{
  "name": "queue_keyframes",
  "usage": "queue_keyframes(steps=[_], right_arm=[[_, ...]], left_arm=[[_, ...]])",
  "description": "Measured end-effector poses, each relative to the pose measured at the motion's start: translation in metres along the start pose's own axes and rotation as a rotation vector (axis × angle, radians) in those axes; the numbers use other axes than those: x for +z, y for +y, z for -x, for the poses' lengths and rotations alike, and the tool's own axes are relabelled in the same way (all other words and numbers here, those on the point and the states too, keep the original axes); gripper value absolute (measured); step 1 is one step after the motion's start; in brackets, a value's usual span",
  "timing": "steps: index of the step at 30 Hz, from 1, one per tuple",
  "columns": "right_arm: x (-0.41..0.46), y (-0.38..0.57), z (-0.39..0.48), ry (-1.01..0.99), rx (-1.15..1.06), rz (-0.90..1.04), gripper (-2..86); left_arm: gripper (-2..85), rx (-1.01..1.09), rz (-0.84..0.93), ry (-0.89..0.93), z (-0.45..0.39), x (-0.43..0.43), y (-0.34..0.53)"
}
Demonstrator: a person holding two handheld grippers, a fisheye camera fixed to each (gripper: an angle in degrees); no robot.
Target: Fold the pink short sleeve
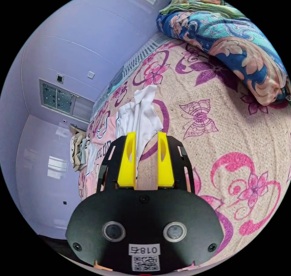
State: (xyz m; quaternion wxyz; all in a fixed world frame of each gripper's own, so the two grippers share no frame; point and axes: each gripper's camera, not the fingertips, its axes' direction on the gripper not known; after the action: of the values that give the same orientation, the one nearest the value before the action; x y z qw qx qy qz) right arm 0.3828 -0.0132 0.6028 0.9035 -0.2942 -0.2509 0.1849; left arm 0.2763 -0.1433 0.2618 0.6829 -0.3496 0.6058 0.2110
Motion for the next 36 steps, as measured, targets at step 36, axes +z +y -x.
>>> queue_keyframes(steps=[36], right_arm=[[0.193, 0.023, 0.359, 0.482, -1.043, 0.31, 0.8]], left_arm=[[-0.9, -0.091, -0.104, 0.038, -0.059, -0.012, 0.064]])
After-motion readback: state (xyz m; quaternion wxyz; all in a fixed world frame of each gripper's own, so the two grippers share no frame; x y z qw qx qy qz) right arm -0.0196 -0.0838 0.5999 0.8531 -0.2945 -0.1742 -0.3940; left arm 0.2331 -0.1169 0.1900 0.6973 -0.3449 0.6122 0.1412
